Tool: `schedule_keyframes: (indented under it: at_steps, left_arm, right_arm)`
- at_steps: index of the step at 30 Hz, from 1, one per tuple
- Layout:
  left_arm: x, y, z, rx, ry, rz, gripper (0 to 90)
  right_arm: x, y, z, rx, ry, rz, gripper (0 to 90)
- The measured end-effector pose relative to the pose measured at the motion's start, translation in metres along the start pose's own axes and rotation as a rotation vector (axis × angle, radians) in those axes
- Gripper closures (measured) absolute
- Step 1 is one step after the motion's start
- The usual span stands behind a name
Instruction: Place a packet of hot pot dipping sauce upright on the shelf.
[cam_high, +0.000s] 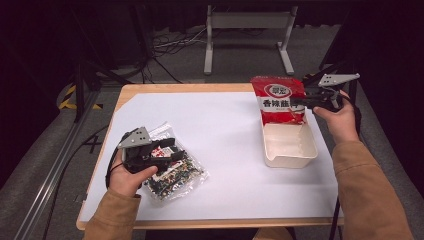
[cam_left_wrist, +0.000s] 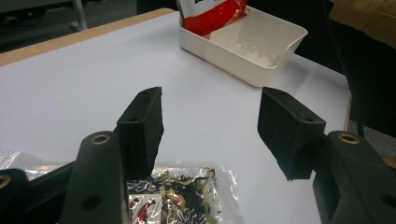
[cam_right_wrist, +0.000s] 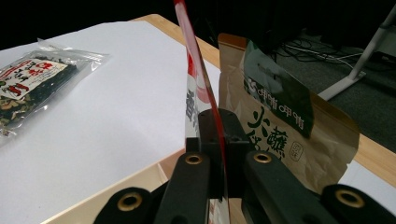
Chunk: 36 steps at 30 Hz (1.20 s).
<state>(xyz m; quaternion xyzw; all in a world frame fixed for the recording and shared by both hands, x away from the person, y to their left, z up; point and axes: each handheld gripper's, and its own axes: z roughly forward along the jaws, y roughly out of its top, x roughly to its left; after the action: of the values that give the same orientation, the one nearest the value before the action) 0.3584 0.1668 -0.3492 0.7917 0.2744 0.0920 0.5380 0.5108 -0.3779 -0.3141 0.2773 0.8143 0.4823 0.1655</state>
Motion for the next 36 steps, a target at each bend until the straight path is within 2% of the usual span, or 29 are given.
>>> schedule_keyframes:
  at_steps: [9,13,17,25,29,32,36]
  left_arm:
    - [0.000,-0.001,0.000,0.007,-0.005,-0.003,41.3]
    - [-0.001,-0.001,0.000,0.008,-0.005,-0.005,41.3]
    - [-0.001,-0.001,0.000,0.005,-0.005,-0.003,41.3]
    - [-0.001,-0.001,0.000,0.007,-0.006,-0.009,41.3]
    - [-0.001,-0.001,0.000,0.006,-0.003,-0.003,41.3]
    - [-0.001,-0.001,-0.001,0.007,-0.003,-0.005,41.3]
    - [0.000,-0.001,-0.001,0.003,0.003,-0.001,41.3]
  right_arm:
    - [-0.005,-0.011,0.004,-0.023,-0.013,0.034,89.3]
    - [-0.005,-0.013,0.004,-0.027,-0.019,0.033,89.1]
    - [-0.004,-0.018,0.007,0.008,-0.039,0.024,88.6]
    - [-0.005,-0.026,0.006,0.001,-0.060,0.045,88.5]
    - [-0.003,-0.029,0.005,0.033,-0.090,0.048,88.5]
    - [-0.004,-0.035,0.006,0.091,-0.124,0.050,88.3]
    - [-0.004,-0.041,0.005,0.097,-0.129,0.066,88.1]
